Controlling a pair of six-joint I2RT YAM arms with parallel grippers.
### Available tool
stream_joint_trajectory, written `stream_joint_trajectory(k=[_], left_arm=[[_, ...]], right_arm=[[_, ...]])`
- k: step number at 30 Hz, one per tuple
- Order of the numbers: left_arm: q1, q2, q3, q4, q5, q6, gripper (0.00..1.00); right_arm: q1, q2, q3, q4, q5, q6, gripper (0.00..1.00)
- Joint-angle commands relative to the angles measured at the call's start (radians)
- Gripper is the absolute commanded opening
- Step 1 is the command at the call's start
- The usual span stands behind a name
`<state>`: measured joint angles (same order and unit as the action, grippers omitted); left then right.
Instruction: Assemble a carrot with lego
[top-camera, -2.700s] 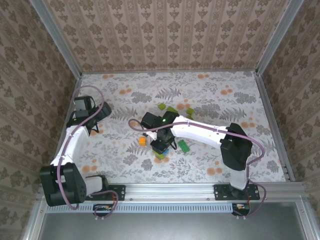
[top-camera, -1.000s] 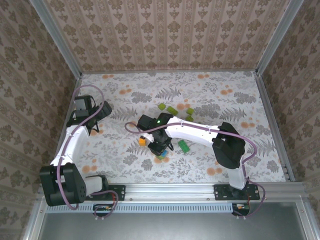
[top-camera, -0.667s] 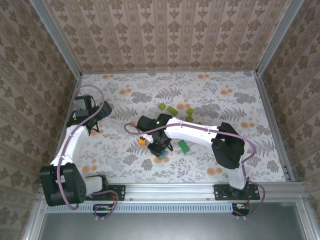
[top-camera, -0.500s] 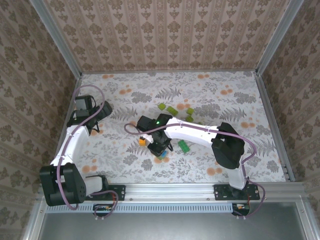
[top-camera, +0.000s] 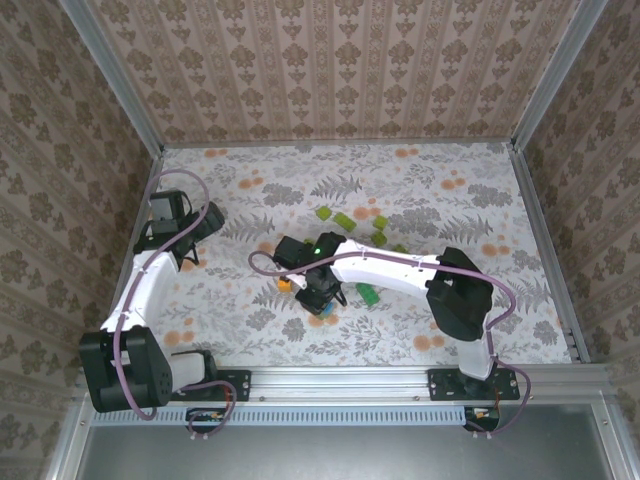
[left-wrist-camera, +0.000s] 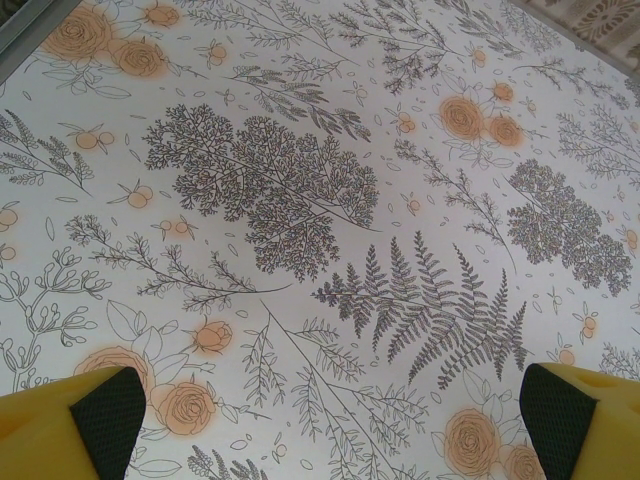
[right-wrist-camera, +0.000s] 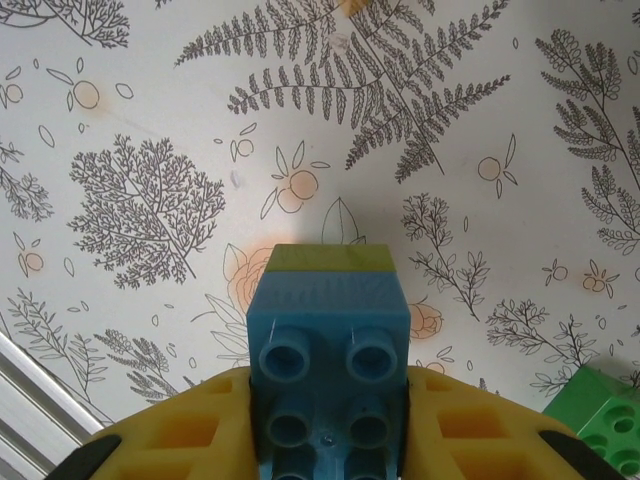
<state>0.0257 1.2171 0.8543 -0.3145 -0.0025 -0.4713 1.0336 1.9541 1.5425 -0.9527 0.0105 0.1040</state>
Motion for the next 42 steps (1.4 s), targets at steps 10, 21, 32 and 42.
stream_joint_trajectory(k=[10,21,32,42], left_arm=[[-0.011,0.013,0.029,-0.016,0.003,0.018,1.00],[-0.014,0.013,0.029,-0.015,0.004,0.016,1.00],[-0.018,0.013,0.029,-0.017,0.003,0.019,1.00],[-0.017,0.011,0.030,-0.019,0.002,0.021,1.00]], right_arm=[[0.023,0.111,-0.117,-0.016,-0.025,0.038,0.29],[-0.048,-0.026,-0.127,0.003,-0.003,0.116,0.29],[-0.081,-0.089,-0.165,-0.009,0.032,0.143,0.29],[-0.081,-0.087,-0.172,-0.001,0.021,0.148,0.34]])
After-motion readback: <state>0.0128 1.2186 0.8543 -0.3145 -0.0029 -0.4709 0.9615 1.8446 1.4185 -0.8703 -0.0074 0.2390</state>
